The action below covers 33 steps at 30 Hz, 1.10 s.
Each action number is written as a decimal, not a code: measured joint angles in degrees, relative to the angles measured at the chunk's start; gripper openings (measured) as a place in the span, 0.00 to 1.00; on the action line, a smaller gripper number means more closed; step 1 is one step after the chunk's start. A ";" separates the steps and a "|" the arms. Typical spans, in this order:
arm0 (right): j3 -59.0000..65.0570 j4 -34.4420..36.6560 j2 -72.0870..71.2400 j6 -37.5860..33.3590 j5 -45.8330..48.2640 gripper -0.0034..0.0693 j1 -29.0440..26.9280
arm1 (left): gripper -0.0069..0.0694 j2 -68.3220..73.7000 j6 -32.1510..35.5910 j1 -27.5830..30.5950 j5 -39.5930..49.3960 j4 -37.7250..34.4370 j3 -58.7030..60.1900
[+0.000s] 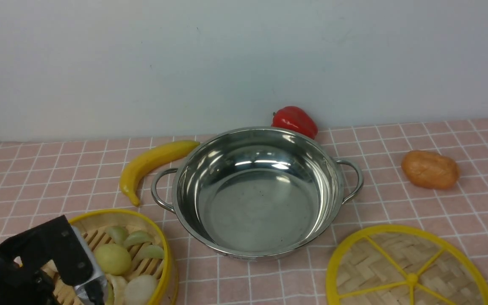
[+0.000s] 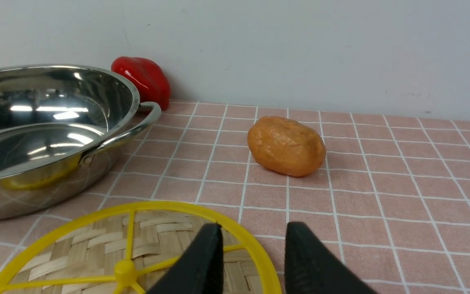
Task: Place the steamer in the pot on the pink tablecloth, and put the lid on the steamer.
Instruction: 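Grasp the rim of the steamer basket holding the buns with the left gripper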
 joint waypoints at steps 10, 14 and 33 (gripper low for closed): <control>0.00 0.00 0.00 0.00 0.00 0.38 0.00 | 0.60 3.74 -1.81 -8.09 -3.06 5.12 0.00; 0.00 0.00 0.00 0.00 0.00 0.38 0.00 | 0.59 5.10 -3.86 -8.48 -7.18 5.06 -0.05; 0.00 0.00 0.00 0.00 0.00 0.38 0.00 | 0.53 20.28 -3.87 -8.53 -12.84 2.88 -0.05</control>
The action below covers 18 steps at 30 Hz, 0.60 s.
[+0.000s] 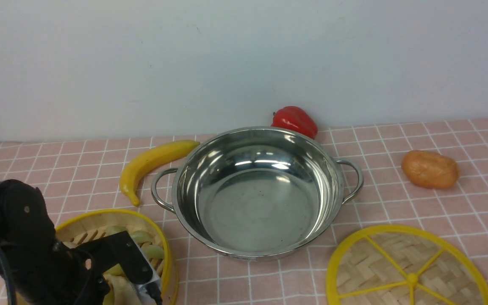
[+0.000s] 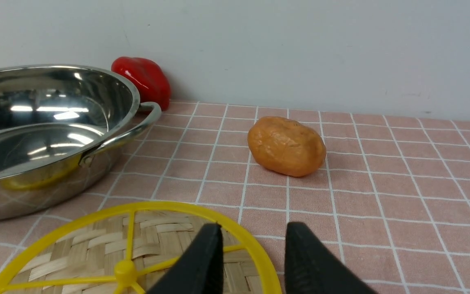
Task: Place the steamer in the pot on the pink tablecloth, and put the lid on the steamer.
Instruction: 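Grasp the rim of the steamer basket holding the buns with the left gripper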
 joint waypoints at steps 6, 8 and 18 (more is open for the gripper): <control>0.00 0.00 -0.02 0.00 0.00 0.38 0.00 | 0.46 3.27 -1.01 0.00 -1.48 -0.57 0.00; 0.00 0.00 -0.02 0.00 0.00 0.38 0.00 | 0.27 3.31 -3.91 0.00 -1.13 -0.84 -0.05; 0.00 0.00 -0.02 0.00 0.00 0.38 0.00 | 0.18 2.98 -13.00 -0.46 -1.26 4.16 -0.62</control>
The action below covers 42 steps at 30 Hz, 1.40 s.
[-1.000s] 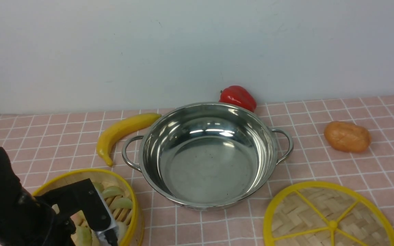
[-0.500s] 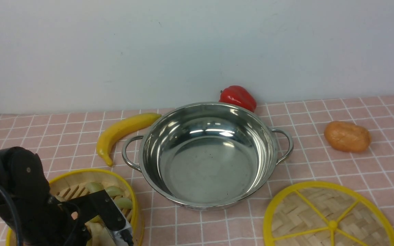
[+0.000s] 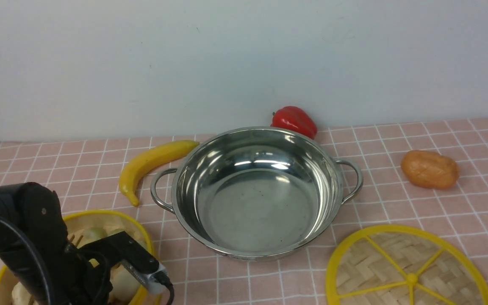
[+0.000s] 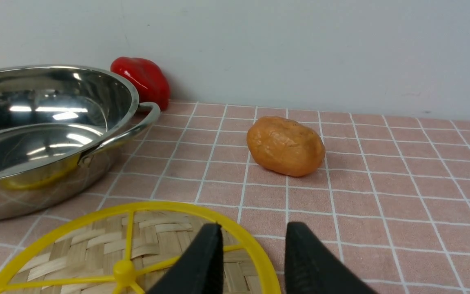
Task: Place the steamer in the pot on the pink tablecloth, and put the lid on the steamer.
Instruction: 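Grasp the rim of the steamer basket holding the buns with the left gripper, then place the bamboo steamer basket with dumplings into the steel pot with the left gripper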
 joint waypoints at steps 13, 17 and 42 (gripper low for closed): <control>0.02 0.00 0.00 0.04 0.00 0.38 0.00 | 0.13 -8.13 -6.93 0.00 15.46 9.52 -6.93; 0.02 0.00 0.00 0.04 0.00 0.38 0.00 | 0.13 -8.35 -6.74 0.00 15.36 10.30 -11.86; 0.02 0.00 0.00 0.04 0.00 0.38 0.00 | 0.13 2.99 2.44 -18.15 16.74 13.18 -42.08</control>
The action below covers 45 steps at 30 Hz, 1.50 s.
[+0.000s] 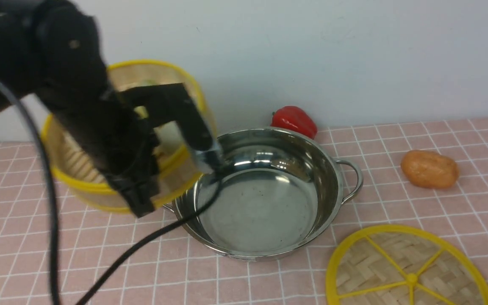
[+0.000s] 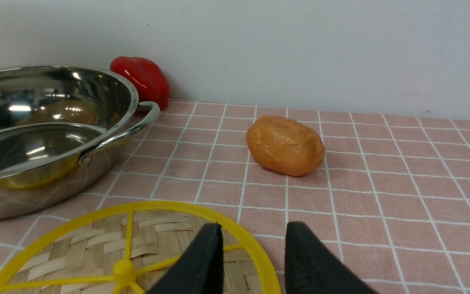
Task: Place the steamer in the pot on the pink tablecloth, and put the lid on the steamer.
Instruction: 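Place the bamboo steamer basket with dumplings into the steel pot with the left gripper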
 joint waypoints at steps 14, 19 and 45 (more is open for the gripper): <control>0.00 0.00 0.00 0.00 0.00 0.38 0.00 | 0.13 13.71 2.95 -11.05 -0.13 -0.93 -10.41; 0.00 0.00 0.00 0.00 0.00 0.38 0.00 | 0.13 18.49 2.89 -11.22 -0.13 -1.48 -10.41; 0.00 0.00 0.00 0.00 0.00 0.38 0.00 | 0.13 25.69 3.80 -11.22 -6.77 -3.65 -10.51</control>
